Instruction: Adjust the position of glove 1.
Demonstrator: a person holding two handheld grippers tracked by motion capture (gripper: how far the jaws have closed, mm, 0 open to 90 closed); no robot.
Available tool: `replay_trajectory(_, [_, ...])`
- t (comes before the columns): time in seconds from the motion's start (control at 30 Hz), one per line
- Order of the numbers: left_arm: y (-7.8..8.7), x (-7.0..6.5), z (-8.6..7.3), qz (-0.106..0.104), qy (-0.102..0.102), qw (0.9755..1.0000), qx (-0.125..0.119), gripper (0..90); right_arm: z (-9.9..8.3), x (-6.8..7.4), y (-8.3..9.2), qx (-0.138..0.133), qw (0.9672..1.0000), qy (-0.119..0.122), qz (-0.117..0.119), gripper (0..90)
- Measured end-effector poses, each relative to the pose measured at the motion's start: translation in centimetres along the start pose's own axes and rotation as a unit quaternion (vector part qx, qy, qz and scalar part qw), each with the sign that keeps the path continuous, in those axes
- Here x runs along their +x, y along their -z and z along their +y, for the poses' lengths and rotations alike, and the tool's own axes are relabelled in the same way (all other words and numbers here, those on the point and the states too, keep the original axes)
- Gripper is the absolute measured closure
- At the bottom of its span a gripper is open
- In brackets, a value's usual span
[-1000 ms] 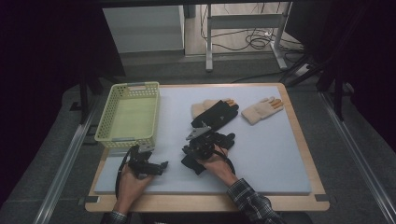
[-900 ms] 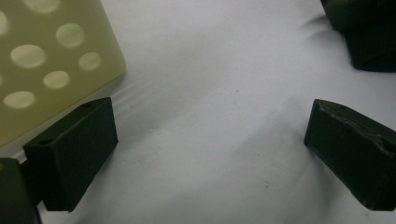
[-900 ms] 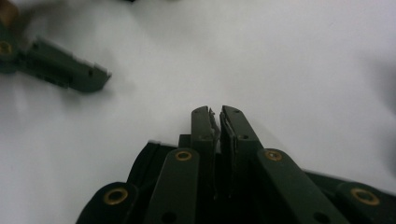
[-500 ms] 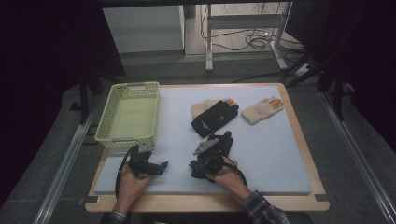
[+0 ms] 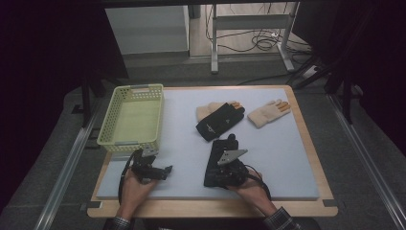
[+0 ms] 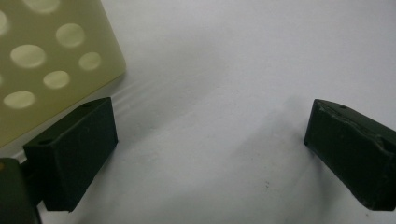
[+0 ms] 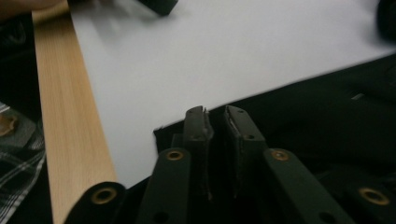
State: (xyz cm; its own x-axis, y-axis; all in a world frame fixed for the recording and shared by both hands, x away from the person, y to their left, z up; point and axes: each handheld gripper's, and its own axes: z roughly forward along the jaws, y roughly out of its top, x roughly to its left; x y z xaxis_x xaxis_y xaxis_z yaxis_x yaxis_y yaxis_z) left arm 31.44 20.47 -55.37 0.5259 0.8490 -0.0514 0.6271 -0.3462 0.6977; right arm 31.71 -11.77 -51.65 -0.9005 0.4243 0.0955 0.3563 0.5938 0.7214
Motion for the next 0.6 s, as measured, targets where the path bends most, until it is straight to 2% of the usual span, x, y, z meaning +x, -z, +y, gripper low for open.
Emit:
replay_trajectory(0.07, [0.0,0.0,0.0,0.000,0.000,1.0000,0.000,2.8,0.3,-0.3,0.2,-0.007,1.0000,-0.003,-0.005,74.2])
replay_trajectory(0.13, [0.0,0.0,0.0,0.000,0.000,1.0000,0.000,2.8,1.1,-2.0,0.6,-0.025,0.9991,-0.013,-0.032,71.9])
replay_trajectory(0.3, [0.0,0.0,0.0,0.000,0.000,1.0000,0.001,2.8,2.3,-6.2,0.7,-0.038,0.9948,-0.051,-0.080,69.3])
replay_trajectory(0.33, [0.0,0.0,0.0,0.000,0.000,1.0000,0.001,2.8,2.3,-6.2,0.7,-0.038,0.9948,-0.051,-0.080,69.3])
replay_trajectory(0.37, [0.0,0.0,0.0,0.000,0.000,1.0000,0.001,2.8,2.6,-7.0,0.7,-0.039,0.9937,-0.057,-0.088,68.6])
replay_trajectory(0.4, [0.0,0.0,0.0,0.000,0.000,1.0000,0.001,2.8,3.2,-8.3,0.5,-0.041,0.9919,-0.064,-0.102,66.7])
replay_trajectory(0.43, [0.0,0.0,0.0,0.000,0.000,1.0000,0.001,2.8,3.6,-8.9,0.3,-0.039,0.9911,-0.064,-0.110,65.8])
replay_trajectory(0.47, [0.0,0.0,0.0,0.000,0.000,1.0000,0.001,2.8,3.6,-8.9,0.3,-0.039,0.9911,-0.064,-0.110,65.8])
replay_trajectory(0.5, [0.0,0.0,0.0,0.000,0.000,1.0000,0.001,2.8,4.3,-10.0,-0.1,-0.037,0.9891,-0.066,-0.126,63.8])
replay_trajectory(0.6, [0.0,0.0,0.0,-0.001,0.000,1.0000,0.001,2.8,5.2,-11.4,-0.9,-0.029,0.9859,-0.064,-0.152,60.2])
